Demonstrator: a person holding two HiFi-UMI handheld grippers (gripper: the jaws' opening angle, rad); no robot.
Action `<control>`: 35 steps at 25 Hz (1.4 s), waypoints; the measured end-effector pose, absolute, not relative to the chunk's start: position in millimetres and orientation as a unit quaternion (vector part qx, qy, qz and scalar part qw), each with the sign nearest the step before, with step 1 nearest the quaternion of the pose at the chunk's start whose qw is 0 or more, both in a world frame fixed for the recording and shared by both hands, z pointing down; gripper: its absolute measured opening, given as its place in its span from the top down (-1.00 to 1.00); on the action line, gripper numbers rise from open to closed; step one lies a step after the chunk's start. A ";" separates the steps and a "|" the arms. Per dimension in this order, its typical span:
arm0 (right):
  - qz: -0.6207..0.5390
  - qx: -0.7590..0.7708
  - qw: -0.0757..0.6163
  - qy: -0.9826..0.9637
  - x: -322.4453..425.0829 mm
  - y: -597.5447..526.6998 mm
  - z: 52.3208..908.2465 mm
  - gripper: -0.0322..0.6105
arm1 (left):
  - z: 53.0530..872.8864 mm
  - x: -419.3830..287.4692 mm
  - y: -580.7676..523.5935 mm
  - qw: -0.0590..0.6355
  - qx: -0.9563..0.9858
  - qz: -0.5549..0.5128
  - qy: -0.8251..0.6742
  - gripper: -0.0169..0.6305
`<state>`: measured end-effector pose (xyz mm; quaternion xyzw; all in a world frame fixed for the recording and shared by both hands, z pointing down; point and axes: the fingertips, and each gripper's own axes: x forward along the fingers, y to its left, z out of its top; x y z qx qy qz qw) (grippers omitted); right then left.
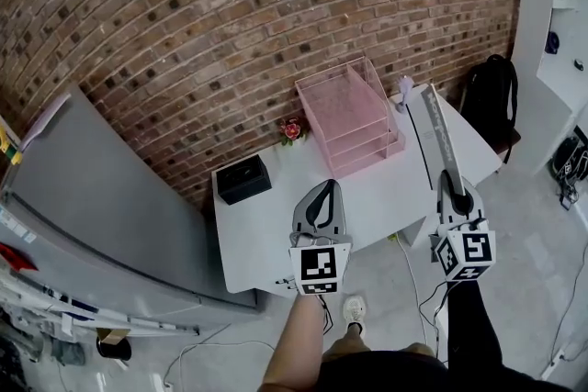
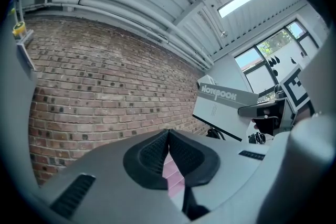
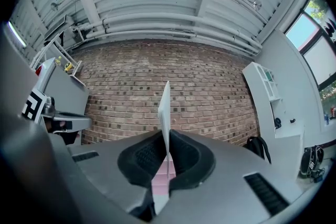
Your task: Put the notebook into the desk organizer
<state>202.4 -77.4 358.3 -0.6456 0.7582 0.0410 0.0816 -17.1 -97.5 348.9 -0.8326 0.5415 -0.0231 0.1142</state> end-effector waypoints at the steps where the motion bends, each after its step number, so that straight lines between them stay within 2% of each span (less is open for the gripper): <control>1: 0.041 -0.647 0.081 0.757 199.5 -86.0 357.2 0.82 | 348.1 -18.9 -106.1 0.114 -0.834 -0.023 0.540 0.90; 19: 0.051 -0.671 0.080 0.735 151.0 -214.5 346.6 0.82 | 348.6 -62.6 -243.2 0.118 -0.852 -0.018 0.510 0.90; 35: 0.010 -0.669 0.056 0.741 133.7 -252.7 379.5 0.82 | 366.2 -60.1 -273.8 0.120 -0.861 -0.029 0.493 0.90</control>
